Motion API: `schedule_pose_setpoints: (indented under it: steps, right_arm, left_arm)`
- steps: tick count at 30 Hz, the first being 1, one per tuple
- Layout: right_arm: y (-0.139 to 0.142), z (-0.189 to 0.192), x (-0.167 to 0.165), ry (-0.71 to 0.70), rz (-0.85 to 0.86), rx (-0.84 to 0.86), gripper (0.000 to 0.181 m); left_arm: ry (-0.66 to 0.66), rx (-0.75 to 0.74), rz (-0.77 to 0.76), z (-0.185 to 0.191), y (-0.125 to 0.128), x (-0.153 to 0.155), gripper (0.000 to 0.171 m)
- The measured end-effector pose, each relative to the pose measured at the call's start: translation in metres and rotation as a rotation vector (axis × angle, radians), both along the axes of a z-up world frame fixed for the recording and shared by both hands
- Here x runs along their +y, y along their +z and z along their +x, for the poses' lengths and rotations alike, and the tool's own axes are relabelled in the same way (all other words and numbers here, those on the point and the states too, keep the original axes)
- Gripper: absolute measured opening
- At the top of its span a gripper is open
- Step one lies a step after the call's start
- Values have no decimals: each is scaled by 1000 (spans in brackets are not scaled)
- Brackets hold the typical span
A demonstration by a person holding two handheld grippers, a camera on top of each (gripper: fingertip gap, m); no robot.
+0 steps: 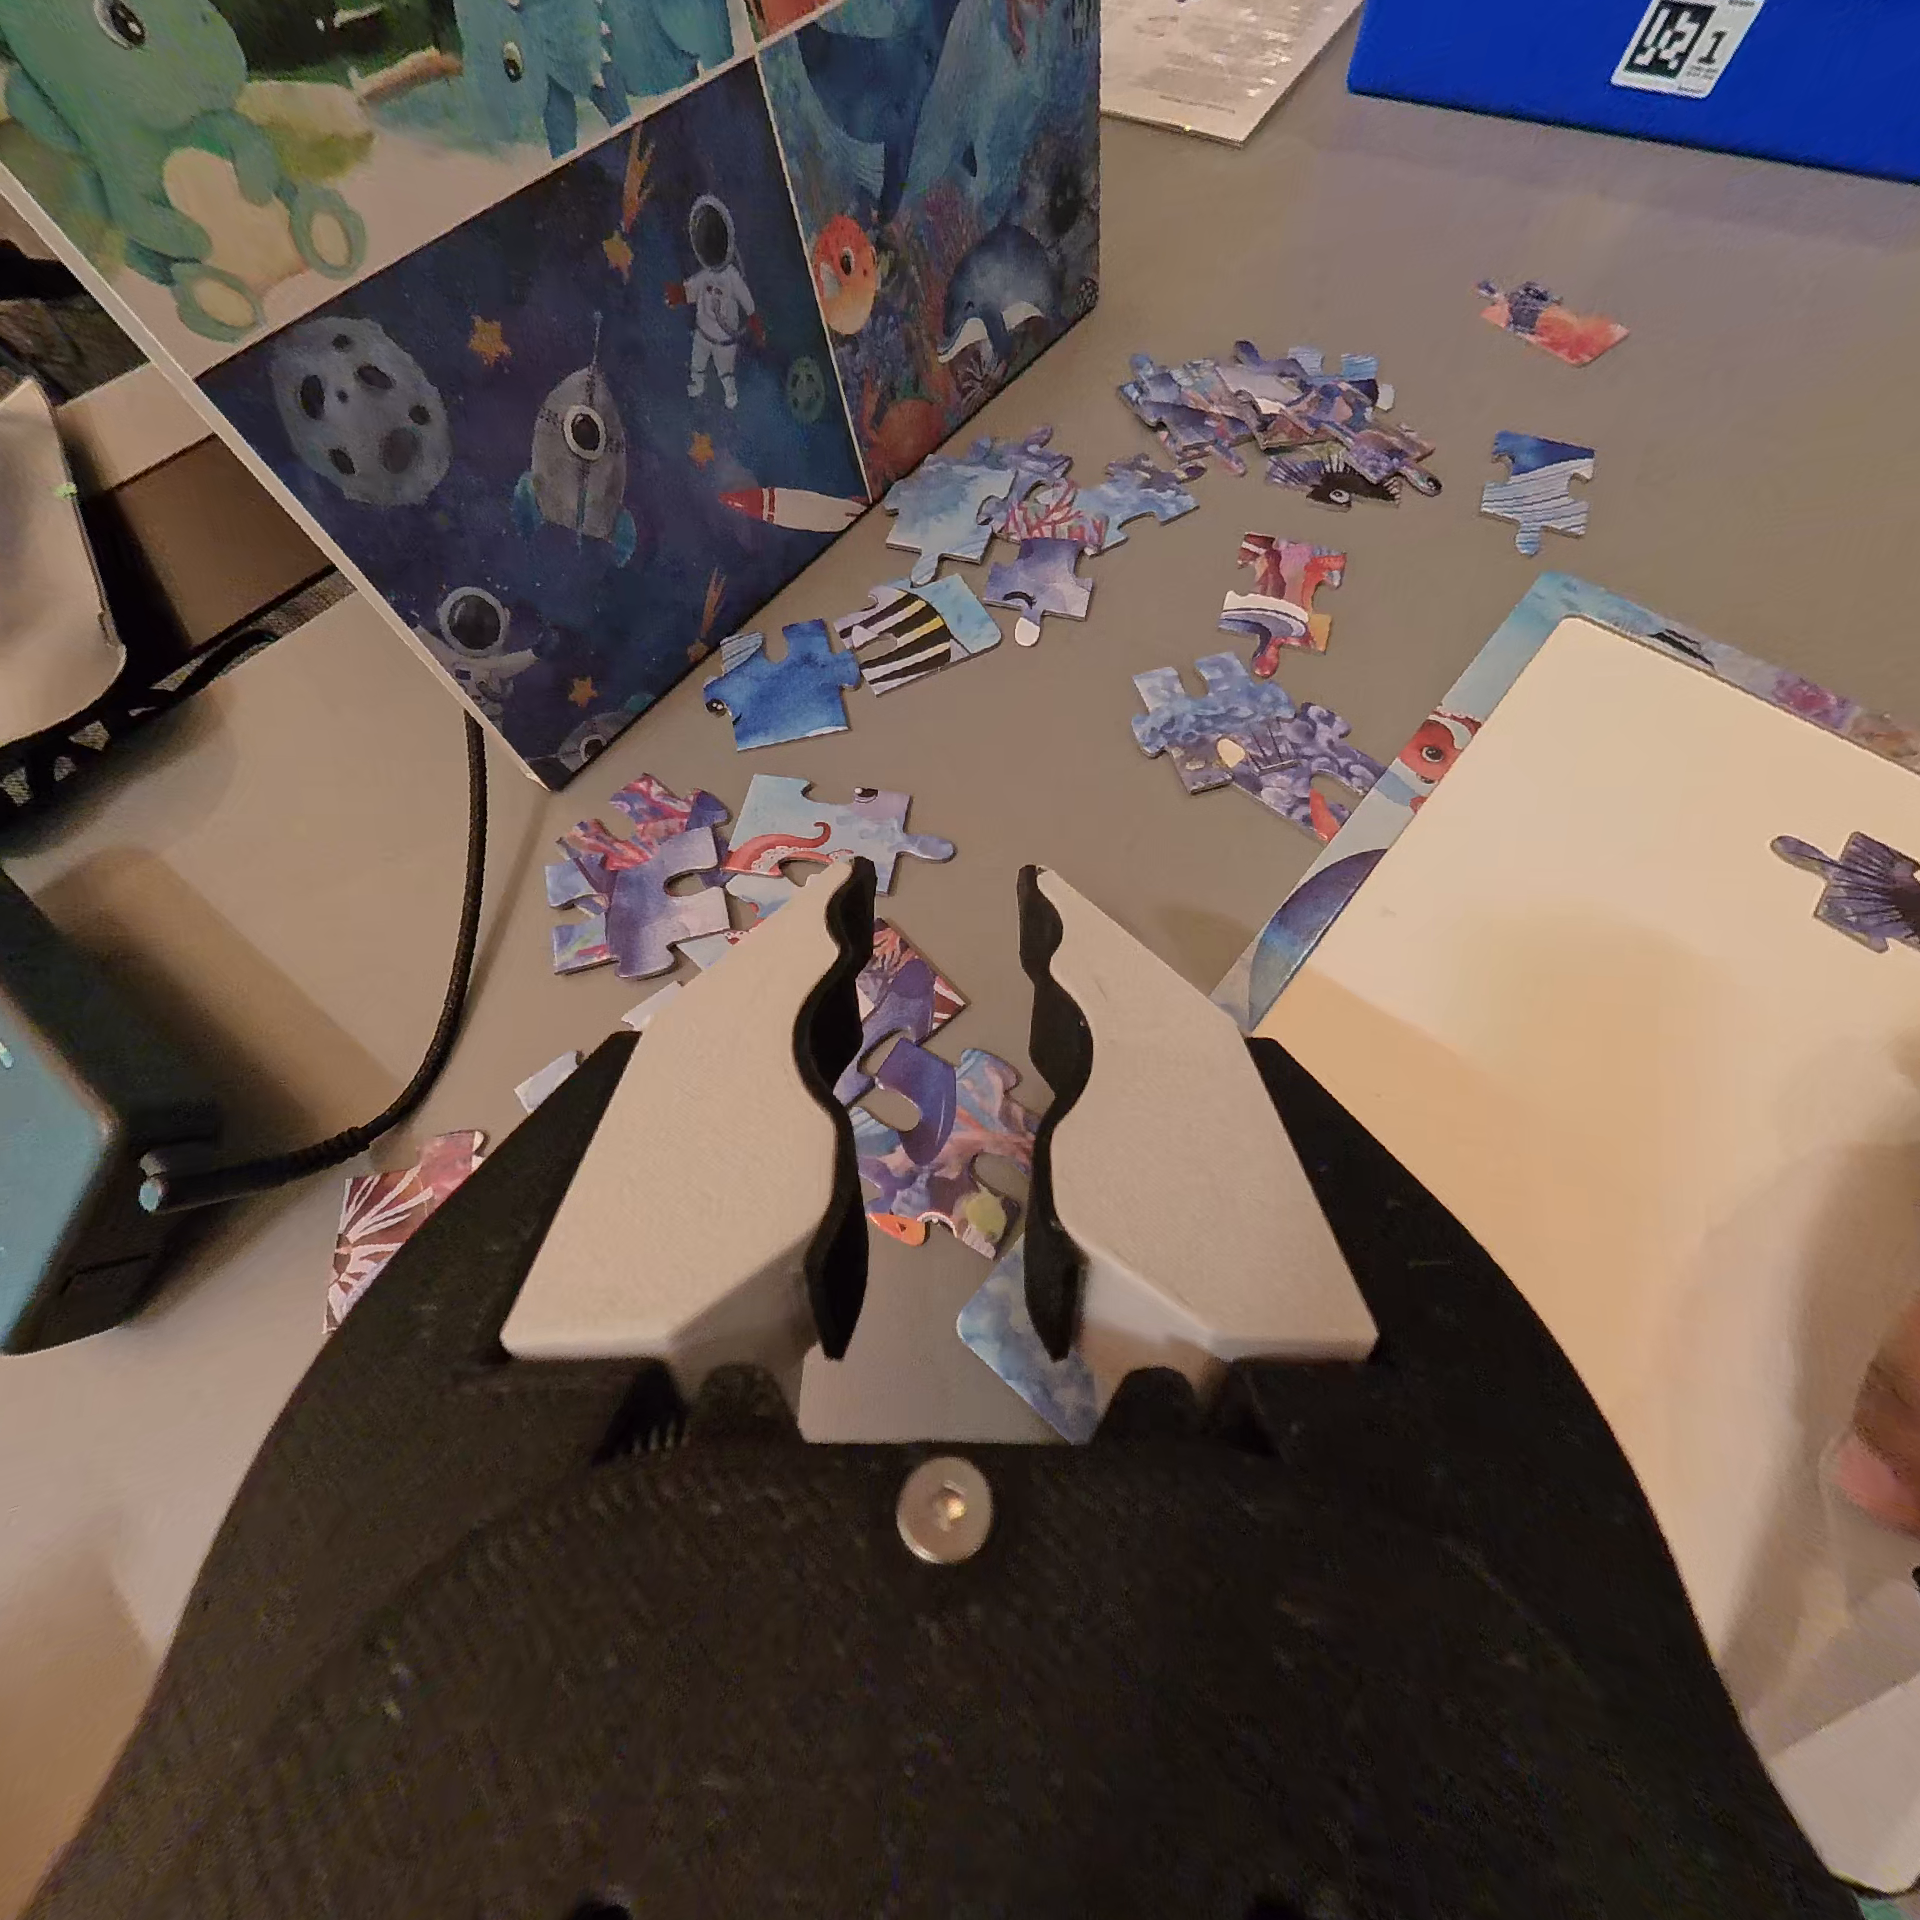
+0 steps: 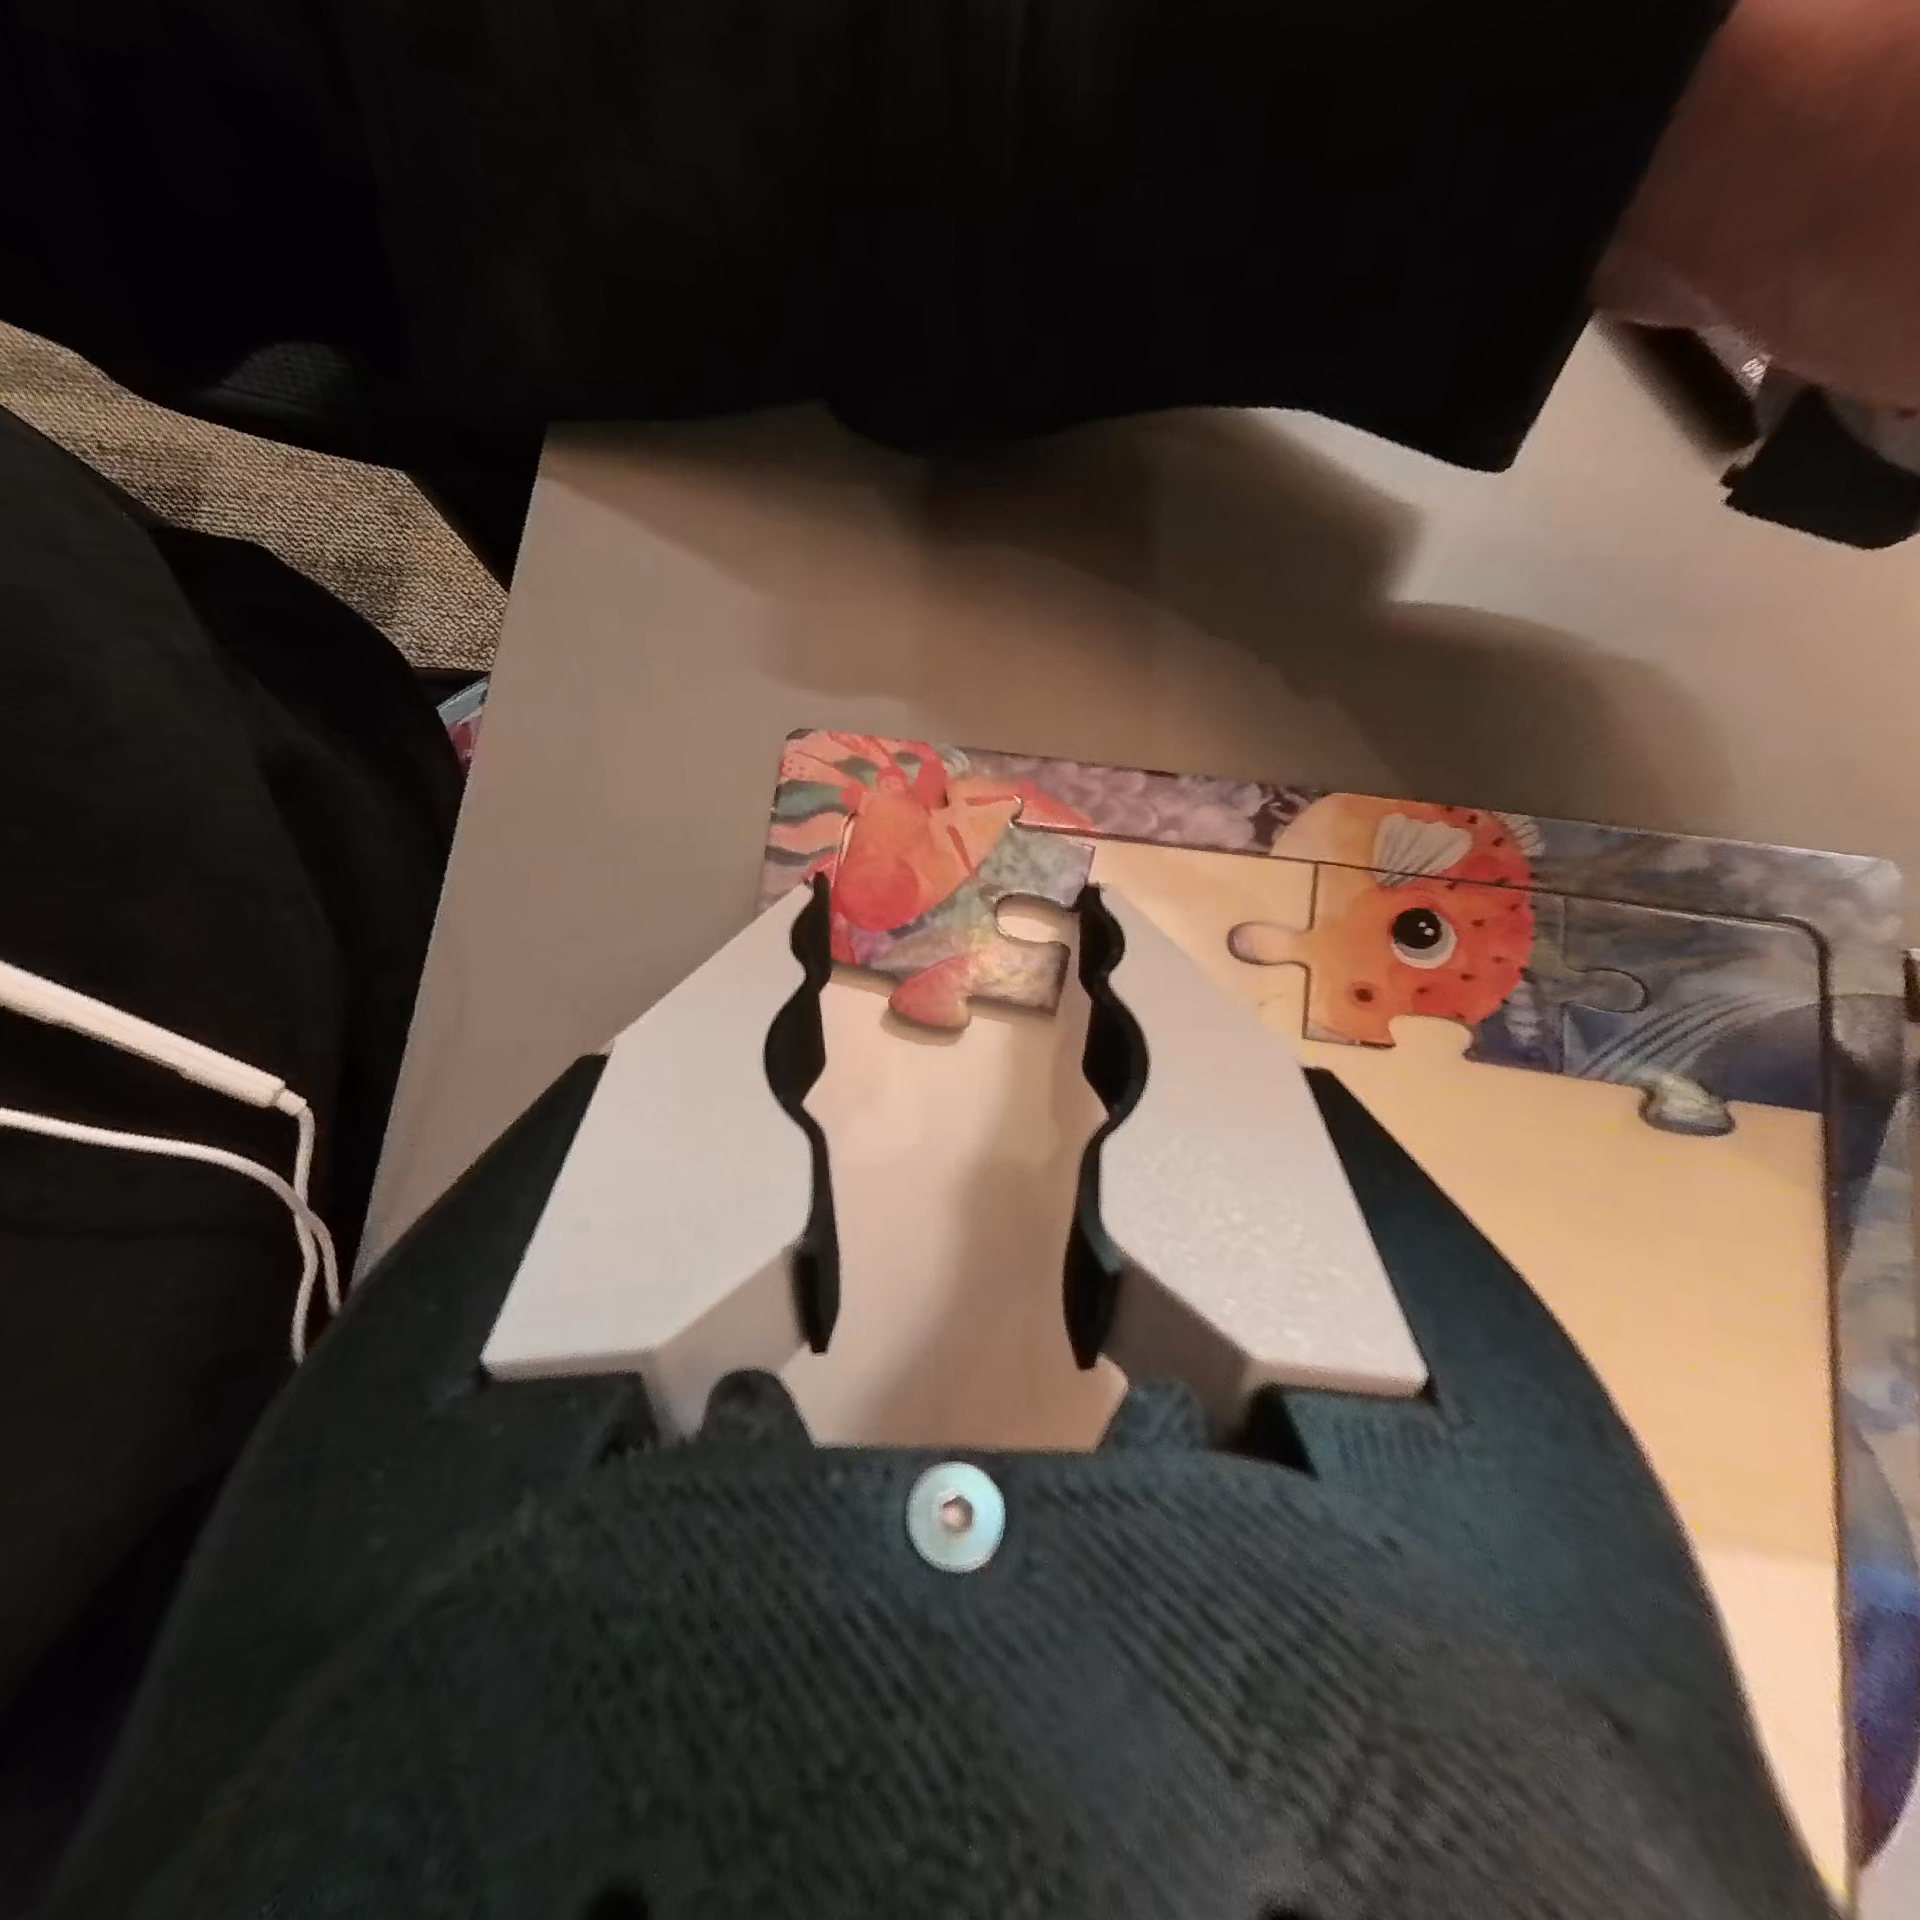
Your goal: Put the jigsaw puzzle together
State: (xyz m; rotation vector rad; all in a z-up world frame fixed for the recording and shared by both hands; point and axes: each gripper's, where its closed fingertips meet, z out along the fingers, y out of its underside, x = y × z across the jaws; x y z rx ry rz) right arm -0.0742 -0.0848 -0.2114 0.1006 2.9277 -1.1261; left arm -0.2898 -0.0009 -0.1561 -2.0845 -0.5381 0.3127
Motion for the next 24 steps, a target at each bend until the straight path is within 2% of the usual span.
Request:
schedule_pose_setpoints:
  steps: [16, 24]
  right_arm:
    - [1, -2, 7, 48, -22, -11, 47]
    - [9, -8, 10, 28, -64, -25, 57]
  left_arm:
    - [-1, 6, 1, 0, 2, 0, 26]
    - [-1, 11, 2, 0, 3, -1, 26]
